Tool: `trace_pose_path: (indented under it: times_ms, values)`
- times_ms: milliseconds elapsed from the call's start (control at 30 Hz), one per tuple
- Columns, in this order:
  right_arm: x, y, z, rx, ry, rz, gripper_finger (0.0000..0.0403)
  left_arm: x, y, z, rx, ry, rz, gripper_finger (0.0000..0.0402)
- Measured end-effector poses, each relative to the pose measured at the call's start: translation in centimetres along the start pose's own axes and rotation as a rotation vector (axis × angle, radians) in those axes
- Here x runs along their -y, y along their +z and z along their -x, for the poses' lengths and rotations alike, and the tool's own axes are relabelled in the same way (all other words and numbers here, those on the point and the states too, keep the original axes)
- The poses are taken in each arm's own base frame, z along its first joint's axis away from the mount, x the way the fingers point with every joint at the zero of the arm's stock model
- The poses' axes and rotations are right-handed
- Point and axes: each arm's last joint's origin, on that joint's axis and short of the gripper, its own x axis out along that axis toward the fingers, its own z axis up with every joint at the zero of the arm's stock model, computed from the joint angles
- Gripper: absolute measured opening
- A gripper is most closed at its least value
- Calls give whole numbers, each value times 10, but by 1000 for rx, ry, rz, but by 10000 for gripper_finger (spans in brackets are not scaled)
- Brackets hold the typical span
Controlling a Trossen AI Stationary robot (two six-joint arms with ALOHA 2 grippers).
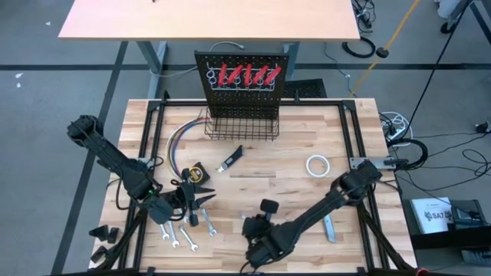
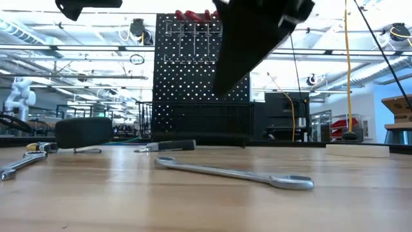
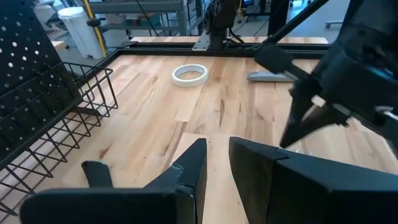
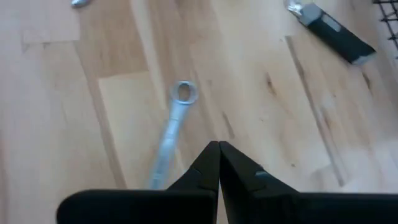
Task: Hang tools onto peg board
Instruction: Hang the wrench on the peg board
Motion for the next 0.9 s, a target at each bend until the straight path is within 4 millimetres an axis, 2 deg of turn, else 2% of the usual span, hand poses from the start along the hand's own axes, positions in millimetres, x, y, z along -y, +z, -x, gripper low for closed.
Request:
trace_pose_path:
  times_ms: [100, 167, 300, 367, 567, 733, 900]
  values:
    - [9, -2, 3, 12, 6, -17, 0, 0, 0, 0, -1, 0, 10, 77]
    - [10, -1, -2, 43, 78, 6, 0, 0, 0, 0, -1, 0, 11, 77]
    - [8, 2, -35, 107, 485, 134, 0, 2, -2, -2, -8, 2, 1, 77]
    - [15, 0, -54, 149, 618, 158, 0, 4, -6, -4, -27, -6, -19, 77]
    - [56, -9, -92, 221, 660, 147, 0, 11, -17, -12, -84, -47, -60, 77]
    - [72, -2, -89, 308, 766, 151, 0, 13, -20, -14, -94, -44, -73, 77]
    - [75, 0, -94, 310, 822, 161, 0, 13, -19, -14, -90, -45, -65, 77]
